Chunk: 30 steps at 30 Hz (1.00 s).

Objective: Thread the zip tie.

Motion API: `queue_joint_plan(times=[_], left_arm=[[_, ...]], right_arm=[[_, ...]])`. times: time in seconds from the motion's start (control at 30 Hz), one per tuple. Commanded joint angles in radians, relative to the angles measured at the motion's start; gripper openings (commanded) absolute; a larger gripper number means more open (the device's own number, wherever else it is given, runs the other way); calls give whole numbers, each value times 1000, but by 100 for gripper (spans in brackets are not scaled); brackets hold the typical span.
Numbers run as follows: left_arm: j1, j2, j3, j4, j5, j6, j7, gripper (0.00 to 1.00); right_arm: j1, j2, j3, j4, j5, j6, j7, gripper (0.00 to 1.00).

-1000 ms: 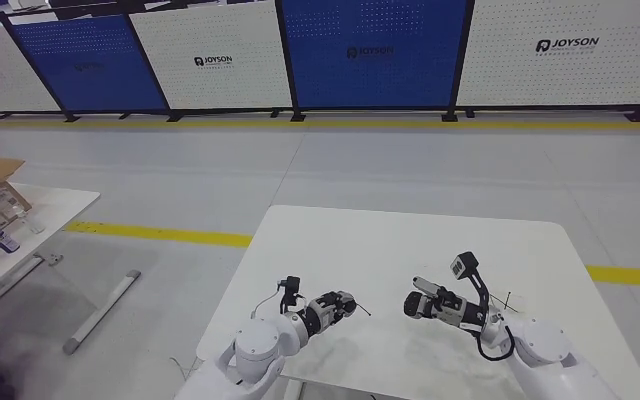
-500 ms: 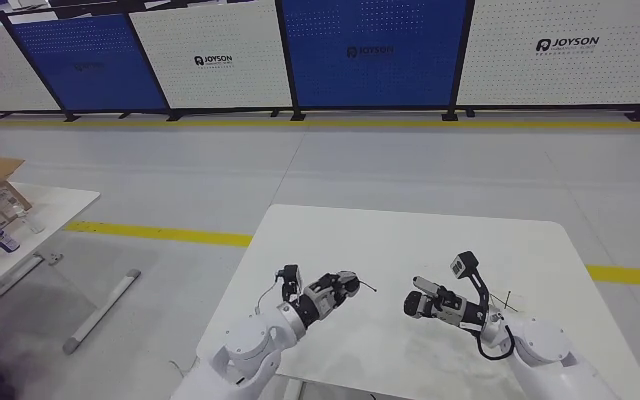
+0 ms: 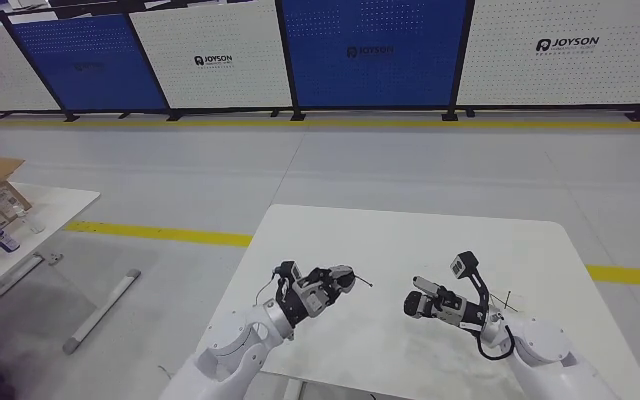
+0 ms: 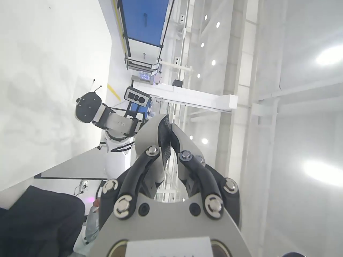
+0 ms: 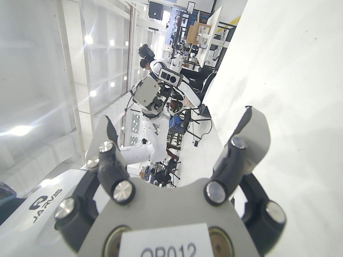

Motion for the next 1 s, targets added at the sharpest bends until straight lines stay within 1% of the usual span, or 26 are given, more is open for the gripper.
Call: queue_joint_plan(times=[0.0, 0.07, 0.17, 0.2, 0.3, 0.33, 0.37, 0.4, 0.7, 0.77, 0.8, 0.83, 0.9, 0.97], left_arm=[[-2, 0, 18, 3, 65, -17, 17, 0], [-6, 0, 37, 9, 98, -7, 22, 0], [-18, -1, 68, 28, 159, 8, 53, 0], [-24, -2, 76, 34, 175, 8, 71, 0], [-42, -8, 120, 68, 248, 1, 134, 0], [-52, -10, 138, 85, 298, -12, 170, 0], [-55, -13, 158, 99, 321, -21, 192, 0], [-61, -16, 175, 109, 319, -19, 197, 0], [-61, -16, 175, 109, 319, -19, 197, 0], [-65, -17, 185, 126, 366, -20, 225, 0], [-69, -19, 197, 137, 385, -16, 249, 0], [-75, -22, 204, 146, 395, -22, 278, 0], [-85, -28, 226, 161, 392, -34, 301, 0], [-87, -30, 228, 164, 380, -38, 303, 0]], right_arm=[[0, 0, 0, 0, 0, 0, 0, 100], [0, 0, 0, 0, 0, 0, 0, 100], [0, 0, 0, 0, 0, 0, 0, 100], [0, 0, 0, 0, 0, 0, 0, 100], [0, 0, 0, 0, 0, 0, 0, 100], [0, 0, 0, 0, 0, 0, 0, 100], [0, 0, 0, 0, 0, 0, 0, 100], [0, 0, 0, 0, 0, 0, 0, 100], [0, 0, 0, 0, 0, 0, 0, 100], [0, 0, 0, 0, 0, 0, 0, 100], [0, 0, 0, 0, 0, 0, 0, 100], [0, 0, 0, 0, 0, 0, 0, 100], [0, 0, 0, 0, 0, 0, 0, 100], [0, 0, 0, 0, 0, 0, 0, 100]])
